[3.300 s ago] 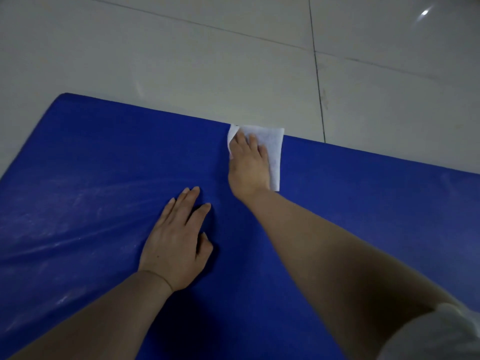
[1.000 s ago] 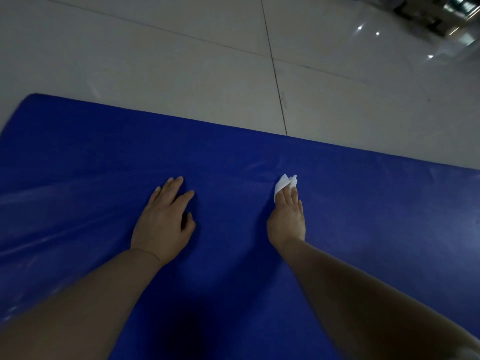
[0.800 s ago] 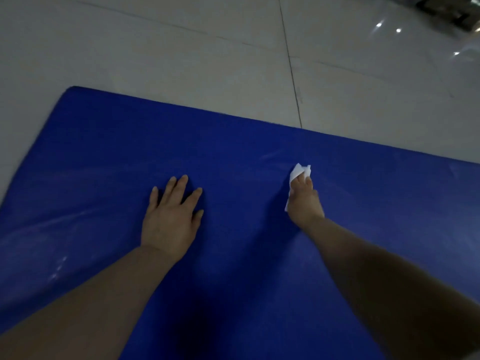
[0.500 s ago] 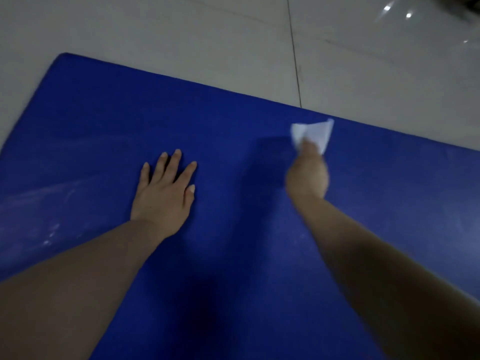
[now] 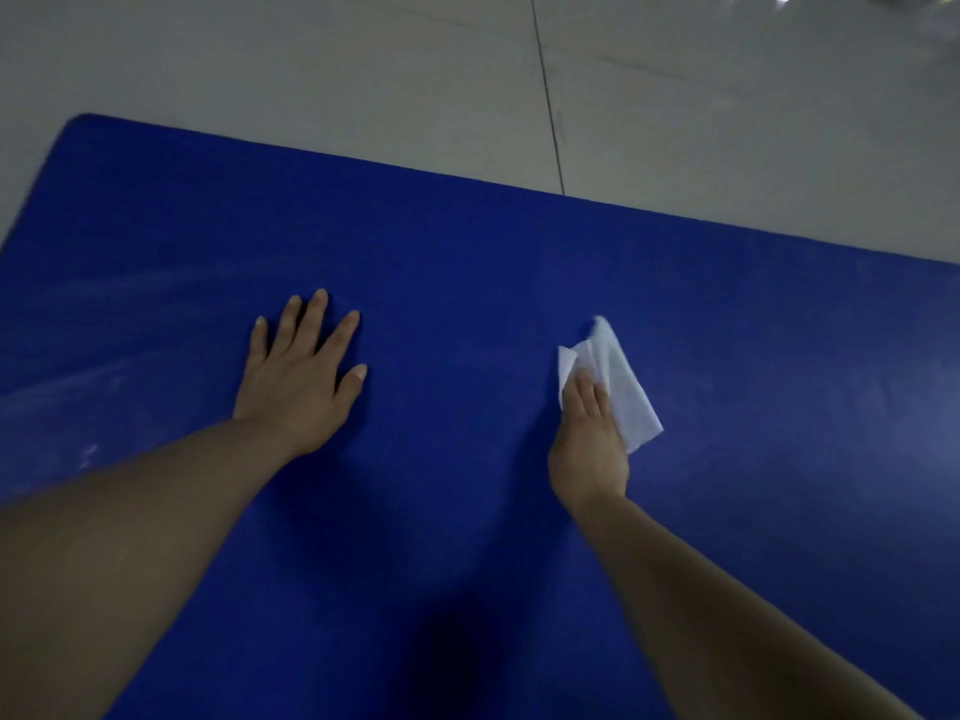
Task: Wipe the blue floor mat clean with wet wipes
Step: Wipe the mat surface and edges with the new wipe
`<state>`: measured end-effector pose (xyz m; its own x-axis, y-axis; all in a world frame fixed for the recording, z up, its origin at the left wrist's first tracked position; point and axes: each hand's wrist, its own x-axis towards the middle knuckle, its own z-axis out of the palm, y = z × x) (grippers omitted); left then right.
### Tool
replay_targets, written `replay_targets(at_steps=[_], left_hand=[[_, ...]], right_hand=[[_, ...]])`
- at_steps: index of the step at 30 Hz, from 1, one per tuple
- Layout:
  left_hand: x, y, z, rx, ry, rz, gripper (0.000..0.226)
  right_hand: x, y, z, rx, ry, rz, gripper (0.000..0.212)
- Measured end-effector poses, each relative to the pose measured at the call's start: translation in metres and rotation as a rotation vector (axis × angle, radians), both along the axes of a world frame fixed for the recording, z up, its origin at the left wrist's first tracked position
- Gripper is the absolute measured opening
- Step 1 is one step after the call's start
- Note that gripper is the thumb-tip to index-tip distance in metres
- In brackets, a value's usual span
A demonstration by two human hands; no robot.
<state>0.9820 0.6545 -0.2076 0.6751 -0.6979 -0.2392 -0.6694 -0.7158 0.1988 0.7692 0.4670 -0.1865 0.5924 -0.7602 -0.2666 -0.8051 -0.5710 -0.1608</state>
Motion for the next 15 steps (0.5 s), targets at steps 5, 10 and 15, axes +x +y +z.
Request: replay_targets(at_steps=[5,10,15], left_hand=[[-0.008,0.009,0.005,-0.124,0.042,-0.046,0.058],[-0.028,0.027,0.009,-0.209,-0.069,0.0,0.05],[-0.038,0.049,0.0,-0.205,-0.105,0.008,0.049]], right_hand=[[0.038,0.061,-0.004,-0.041,-0.014,0.18,0.072],[0.073,0.129,-0.004,0.096,-0.126,0.586,0.071],[0.024,0.067,-0.007,0.032,-0.018,0.205,0.064]])
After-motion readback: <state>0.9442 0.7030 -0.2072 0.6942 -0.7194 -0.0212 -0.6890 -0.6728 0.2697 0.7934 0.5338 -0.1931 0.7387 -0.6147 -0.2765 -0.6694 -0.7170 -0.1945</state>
